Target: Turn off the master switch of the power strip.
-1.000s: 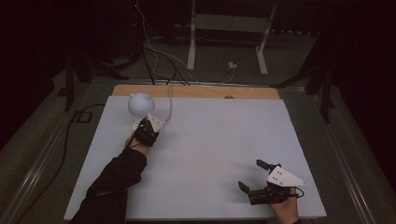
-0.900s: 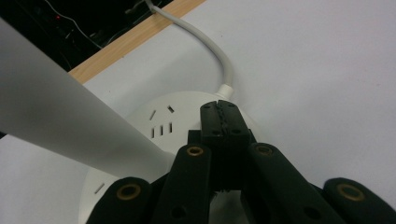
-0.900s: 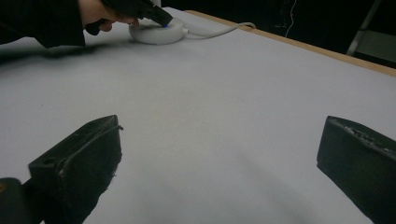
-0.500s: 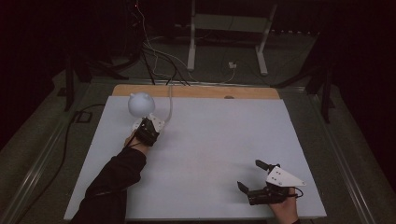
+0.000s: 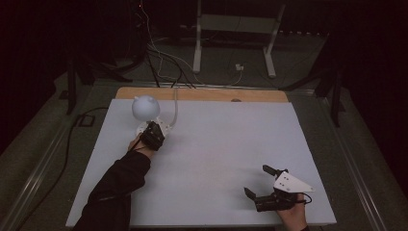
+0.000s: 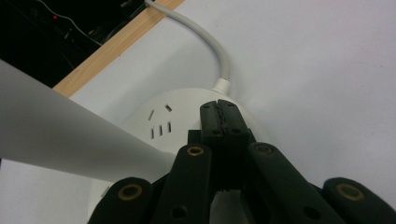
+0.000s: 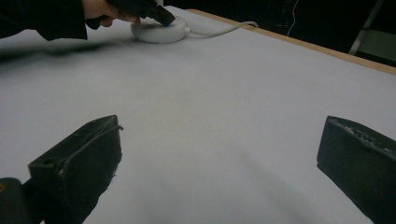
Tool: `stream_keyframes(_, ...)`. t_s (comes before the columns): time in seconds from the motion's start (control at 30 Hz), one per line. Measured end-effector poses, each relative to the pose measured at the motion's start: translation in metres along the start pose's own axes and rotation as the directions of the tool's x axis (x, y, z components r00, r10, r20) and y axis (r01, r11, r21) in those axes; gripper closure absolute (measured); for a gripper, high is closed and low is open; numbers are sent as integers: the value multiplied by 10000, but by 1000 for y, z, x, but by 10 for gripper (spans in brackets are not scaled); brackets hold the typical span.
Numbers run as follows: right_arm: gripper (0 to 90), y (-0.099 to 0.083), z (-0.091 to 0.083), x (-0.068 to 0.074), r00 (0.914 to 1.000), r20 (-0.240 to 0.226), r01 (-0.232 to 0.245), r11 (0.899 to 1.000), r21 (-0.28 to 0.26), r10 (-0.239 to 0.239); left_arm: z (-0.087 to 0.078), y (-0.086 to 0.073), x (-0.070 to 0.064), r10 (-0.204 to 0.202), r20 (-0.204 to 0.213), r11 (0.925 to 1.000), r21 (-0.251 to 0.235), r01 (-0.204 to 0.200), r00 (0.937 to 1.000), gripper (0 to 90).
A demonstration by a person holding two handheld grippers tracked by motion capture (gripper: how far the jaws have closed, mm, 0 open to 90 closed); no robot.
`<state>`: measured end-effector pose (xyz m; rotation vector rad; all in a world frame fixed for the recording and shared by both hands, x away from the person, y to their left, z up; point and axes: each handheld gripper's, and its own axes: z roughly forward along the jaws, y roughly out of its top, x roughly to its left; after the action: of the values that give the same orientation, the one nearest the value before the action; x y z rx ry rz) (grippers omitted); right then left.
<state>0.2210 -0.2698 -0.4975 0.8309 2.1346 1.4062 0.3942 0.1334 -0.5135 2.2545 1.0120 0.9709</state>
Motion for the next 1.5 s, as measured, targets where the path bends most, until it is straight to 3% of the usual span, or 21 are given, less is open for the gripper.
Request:
stream_keyframes(0.27, 0, 0, 0, -1, 10000, 12, -2, 10000, -21, 2, 0, 0, 0, 37, -26, 10000, 15, -37, 10000, 900)
stream_keyframes(0.5, 0, -1, 0, -1, 10000, 29, -37, 10000, 13, 37, -2, -1, 3, -387, 69, 9986, -369, 390, 9992, 900)
stream_keyframes(0.57, 0, -1, 0, -2, 10000, 34, -42, 10000, 35, 42, -3, 0, 3, -523, 265, 9981, -311, 531, 9983, 900)
stream_keyframes(0.77, 0, -1, -2, -3, 9999, 86, -59, 10000, -45, 60, -8, 7, -6, -222, 46, 9975, -677, 225, 9997, 900)
stream_keyframes(1.0, 0, -1, -4, -3, 9999, 94, -68, 9999, -113, 69, -16, 8, -2, -476, 280, 9945, -916, 500, 9985, 900)
stream_keyframes(1.3, 0, 0, -4, -3, 9999, 98, -43, 9999, -118, 44, -28, 7, 3, -917, 1163, 9896, -1003, 1036, 9890, 900)
stream_keyframes(1.5, 0, 0, -4, -3, 9999, 103, -55, 9999, -125, 56, -40, 12, 5, -1215, 1806, 9846, -1024, 1415, 9760, 900)
